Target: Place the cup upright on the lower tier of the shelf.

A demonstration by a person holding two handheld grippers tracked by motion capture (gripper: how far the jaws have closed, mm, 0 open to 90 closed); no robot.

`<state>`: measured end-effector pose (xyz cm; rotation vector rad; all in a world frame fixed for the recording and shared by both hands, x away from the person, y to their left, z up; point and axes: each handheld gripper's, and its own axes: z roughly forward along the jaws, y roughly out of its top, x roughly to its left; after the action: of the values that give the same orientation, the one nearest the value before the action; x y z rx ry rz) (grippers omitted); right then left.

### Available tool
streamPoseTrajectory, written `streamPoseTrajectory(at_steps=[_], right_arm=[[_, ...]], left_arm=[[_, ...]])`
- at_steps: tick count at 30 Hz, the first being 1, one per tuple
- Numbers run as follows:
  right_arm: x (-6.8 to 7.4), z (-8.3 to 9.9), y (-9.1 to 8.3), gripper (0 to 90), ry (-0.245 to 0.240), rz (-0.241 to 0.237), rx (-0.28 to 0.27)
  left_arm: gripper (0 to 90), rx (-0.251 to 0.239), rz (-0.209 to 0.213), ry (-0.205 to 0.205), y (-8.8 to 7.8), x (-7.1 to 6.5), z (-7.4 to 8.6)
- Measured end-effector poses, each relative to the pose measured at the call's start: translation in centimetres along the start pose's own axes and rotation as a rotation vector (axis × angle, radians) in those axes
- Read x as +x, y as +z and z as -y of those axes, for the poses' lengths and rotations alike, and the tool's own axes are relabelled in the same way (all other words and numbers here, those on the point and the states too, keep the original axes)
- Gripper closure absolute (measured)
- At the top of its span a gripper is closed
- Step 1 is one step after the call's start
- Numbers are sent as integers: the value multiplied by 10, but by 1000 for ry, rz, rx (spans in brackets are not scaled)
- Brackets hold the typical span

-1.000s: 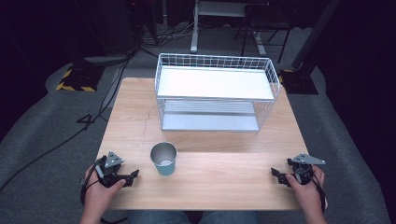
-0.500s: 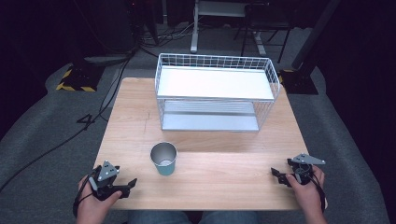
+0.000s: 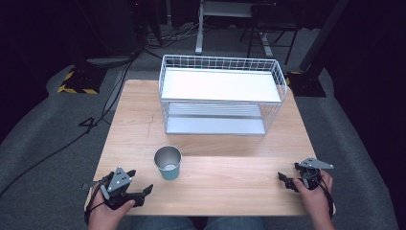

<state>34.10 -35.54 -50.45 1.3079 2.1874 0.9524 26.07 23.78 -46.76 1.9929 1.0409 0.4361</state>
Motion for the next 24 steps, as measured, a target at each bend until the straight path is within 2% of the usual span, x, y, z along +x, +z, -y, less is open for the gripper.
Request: streamPoseTrajectory(at_steps=[2,3,4,5,9,15,24], right_arm=[[0,0,0,142,-1,-1,-1],[0,0,0,142,0,0,0],[0,0,0,142,0,0,0],[0,0,0,142,0,0,0],[0,0,0,142,-1,-1,-1],[0,0,0,142,-1,-1,-1],[0,0,0,142,0,0,0]], left_arm=[[181,-8,3,-2,1,-1,0],[177,-38,17,-19,4,-3,0],[177,-38,17,-19,4,-3,0],[176,-58,26,-33,7,-4,0],[176,-78,33,-31,15,-7,-1],[168,-83,40,-19,28,-12,-2],[157,-96,13,-52,45,-17,-6]])
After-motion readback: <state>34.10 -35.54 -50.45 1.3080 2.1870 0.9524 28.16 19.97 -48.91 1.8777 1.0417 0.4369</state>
